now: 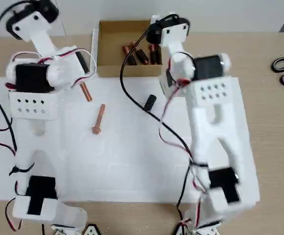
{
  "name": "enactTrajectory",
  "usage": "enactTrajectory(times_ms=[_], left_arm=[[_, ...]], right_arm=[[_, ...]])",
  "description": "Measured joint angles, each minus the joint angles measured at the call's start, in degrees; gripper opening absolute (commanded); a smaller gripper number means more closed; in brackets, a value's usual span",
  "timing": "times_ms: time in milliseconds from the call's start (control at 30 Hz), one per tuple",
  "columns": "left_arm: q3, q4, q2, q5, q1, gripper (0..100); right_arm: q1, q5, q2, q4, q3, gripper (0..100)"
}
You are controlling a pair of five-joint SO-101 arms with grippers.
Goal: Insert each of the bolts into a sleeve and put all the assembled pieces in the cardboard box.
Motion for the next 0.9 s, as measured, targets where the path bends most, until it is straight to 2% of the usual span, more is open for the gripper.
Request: enactTrajectory(times_ms=[167,333,667,900], left_arm=[[2.6,0.0,0.0,0.0,0.1,0],[2.7,-0.4,0.0,0.0,0.4,0],[2.7,-4.4,0.0,0.0,0.4,0],[4.6,-5.2,-0.1,0.0,2.3,0]], right_arm=[[0.0,0.0,-15.6,-1.0,8.4,0.5],[-0.1,0.0,-29.3,-7.8,19.3,0.4],[-0.1,0.0,-37.2,-34.3,54.9,0.4],[-1.2,-1.2,-40.5,-55.6,73.8,0.4]])
